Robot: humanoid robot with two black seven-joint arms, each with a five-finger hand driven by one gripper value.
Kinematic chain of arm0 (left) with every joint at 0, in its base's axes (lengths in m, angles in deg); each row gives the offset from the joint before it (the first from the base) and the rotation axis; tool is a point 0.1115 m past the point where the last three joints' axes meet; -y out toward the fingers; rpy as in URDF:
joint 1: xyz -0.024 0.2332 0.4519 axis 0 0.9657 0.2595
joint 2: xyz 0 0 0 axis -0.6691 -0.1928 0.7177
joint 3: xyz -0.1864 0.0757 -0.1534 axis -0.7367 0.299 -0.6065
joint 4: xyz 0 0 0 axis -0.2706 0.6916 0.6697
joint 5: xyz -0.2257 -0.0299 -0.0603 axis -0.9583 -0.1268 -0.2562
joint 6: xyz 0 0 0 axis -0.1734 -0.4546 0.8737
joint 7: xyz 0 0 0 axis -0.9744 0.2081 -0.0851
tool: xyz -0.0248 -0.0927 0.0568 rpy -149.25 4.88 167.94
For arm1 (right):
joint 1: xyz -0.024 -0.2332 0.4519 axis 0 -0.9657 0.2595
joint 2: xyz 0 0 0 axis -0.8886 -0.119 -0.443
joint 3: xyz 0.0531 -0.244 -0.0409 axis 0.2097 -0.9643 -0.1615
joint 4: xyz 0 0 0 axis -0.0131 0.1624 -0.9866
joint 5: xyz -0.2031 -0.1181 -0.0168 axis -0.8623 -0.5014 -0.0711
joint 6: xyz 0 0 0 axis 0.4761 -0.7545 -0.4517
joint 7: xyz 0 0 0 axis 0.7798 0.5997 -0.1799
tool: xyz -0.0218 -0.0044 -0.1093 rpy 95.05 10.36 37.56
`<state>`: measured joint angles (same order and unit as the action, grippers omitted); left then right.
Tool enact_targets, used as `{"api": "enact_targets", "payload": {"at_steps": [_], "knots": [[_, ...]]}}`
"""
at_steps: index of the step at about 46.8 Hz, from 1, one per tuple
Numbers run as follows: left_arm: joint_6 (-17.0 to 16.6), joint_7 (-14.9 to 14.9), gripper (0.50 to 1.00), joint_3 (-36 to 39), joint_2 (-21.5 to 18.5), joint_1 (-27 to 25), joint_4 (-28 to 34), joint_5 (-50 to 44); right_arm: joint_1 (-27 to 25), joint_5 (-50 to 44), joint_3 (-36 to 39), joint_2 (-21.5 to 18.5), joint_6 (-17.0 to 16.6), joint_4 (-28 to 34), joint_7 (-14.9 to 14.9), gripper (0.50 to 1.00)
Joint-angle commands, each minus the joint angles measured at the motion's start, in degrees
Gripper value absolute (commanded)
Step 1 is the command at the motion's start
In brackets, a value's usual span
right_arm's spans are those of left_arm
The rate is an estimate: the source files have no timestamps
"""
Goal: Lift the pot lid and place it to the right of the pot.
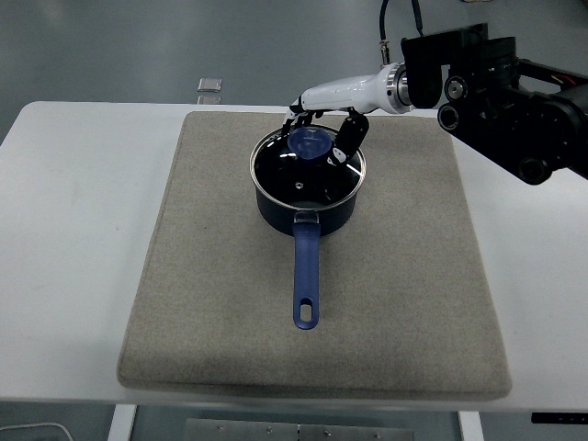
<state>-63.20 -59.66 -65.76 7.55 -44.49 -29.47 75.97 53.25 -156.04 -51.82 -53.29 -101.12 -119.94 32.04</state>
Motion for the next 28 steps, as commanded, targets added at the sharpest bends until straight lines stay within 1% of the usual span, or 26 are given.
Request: {"api": "enact_targets", "payload": {"at_steps": [1, 28], "knots": [[0.00, 0.00, 1.000, 0.00, 0.00, 0.00, 0.00, 0.00, 0.04, -0.04, -0.09, 0.07, -0.01, 0.00, 0.00, 0.787], [0.00, 0.00, 1.000, 0.00, 0.00, 0.00, 0.00, 0.00, 0.75, 0.05, -0.01, -0.10, -0.18, -0.26, 0.00, 0.782]]}}
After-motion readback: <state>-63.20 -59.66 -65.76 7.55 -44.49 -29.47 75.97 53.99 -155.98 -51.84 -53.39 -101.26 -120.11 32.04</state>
